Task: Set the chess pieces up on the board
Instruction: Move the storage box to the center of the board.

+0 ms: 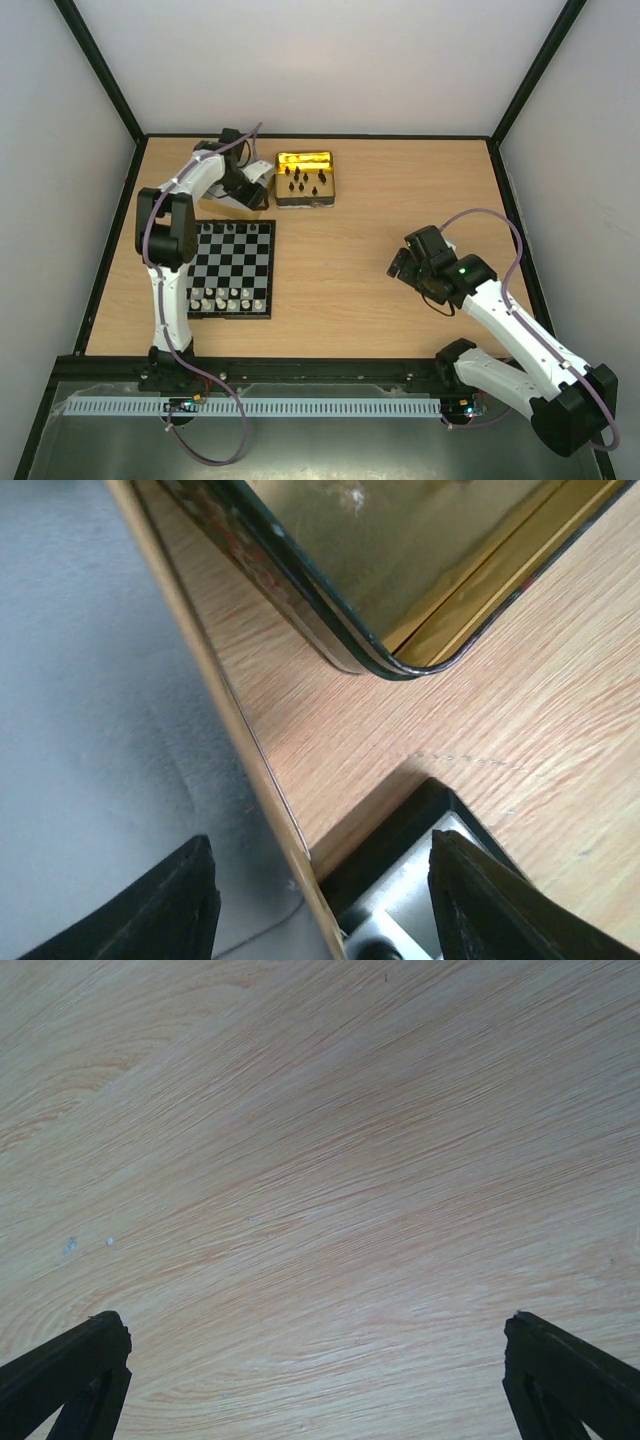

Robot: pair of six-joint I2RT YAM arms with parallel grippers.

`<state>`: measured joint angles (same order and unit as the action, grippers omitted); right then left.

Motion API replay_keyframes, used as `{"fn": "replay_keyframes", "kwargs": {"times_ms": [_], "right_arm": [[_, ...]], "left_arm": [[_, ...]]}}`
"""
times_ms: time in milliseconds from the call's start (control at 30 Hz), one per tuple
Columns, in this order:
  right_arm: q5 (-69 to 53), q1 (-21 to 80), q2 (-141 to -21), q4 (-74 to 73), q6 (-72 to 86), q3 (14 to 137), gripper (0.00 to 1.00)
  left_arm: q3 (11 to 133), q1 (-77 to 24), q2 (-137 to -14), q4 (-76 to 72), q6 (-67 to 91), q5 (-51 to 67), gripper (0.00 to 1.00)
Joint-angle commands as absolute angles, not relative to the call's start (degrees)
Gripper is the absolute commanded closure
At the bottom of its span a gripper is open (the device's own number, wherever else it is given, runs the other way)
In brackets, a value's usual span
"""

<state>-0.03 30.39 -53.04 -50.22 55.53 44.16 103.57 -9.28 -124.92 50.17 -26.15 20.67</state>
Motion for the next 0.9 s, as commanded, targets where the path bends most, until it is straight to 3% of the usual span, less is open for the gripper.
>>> {"fn": "replay_keyframes", "kwargs": {"times_ms": [0, 233, 533, 667, 867], "right_arm": [[1.1, 30.7, -53.8, -49.2, 55.7, 44.0, 0.02], [1.2, 30.7, -54.2, -47.8, 55.4, 42.9, 0.02], [1.3, 30.7, -55.9, -46.3, 54.3, 42.2, 0.02], [0.7, 30.6, -57.4, -44.9, 53.7, 42.3, 0.02], [0.0, 30.6, -59.9, -42.7, 52.9, 42.8, 0.02]], "left_arm": [[105.9, -9.6, -128.0, 49.5, -25.2, 17.5, 0.47], [112.6, -7.9, -133.1, 48.9, -24.4, 12.4, 0.64], [128.0, -0.3, -143.0, 50.9, -23.5, 5.6, 0.69], [133.8, 2.6, -144.2, 52.9, -23.1, 6.8, 0.66], [125.9, 1.5, -135.7, 50.0, -23.1, 13.3, 0.49]]}}
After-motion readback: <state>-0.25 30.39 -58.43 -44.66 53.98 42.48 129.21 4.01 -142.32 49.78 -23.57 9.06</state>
